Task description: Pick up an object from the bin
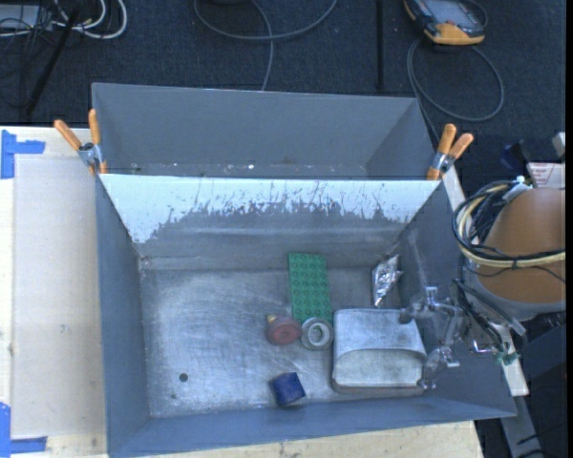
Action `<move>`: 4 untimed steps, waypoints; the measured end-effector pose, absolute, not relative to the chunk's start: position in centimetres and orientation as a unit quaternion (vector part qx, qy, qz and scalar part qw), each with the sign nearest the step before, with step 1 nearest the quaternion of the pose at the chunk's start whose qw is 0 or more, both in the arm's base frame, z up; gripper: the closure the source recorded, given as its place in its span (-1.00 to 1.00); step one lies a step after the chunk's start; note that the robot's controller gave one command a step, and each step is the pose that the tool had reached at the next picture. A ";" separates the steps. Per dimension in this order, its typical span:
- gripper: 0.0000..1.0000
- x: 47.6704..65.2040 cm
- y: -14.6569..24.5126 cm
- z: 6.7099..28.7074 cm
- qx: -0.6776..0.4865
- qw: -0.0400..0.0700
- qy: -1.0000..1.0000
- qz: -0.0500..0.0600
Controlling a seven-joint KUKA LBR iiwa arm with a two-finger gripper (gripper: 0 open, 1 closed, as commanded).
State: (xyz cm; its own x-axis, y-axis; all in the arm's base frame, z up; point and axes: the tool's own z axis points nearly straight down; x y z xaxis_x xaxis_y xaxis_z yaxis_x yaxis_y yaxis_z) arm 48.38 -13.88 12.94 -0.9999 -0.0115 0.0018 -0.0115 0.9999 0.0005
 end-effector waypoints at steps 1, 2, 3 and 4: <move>-1.00 50.9 -13.5 9.9 0.010 -0.008 -1.000 0.004; -1.00 51.8 -11.4 8.1 -0.048 0.001 -0.999 0.000; 1.00 51.9 -11.4 8.2 -0.047 -0.001 -0.999 0.000; 1.00 51.6 -9.8 23.3 0.086 -0.003 -0.996 0.000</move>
Offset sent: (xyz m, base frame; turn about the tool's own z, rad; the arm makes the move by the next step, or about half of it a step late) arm 0.0257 0.0106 -0.0479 -0.0131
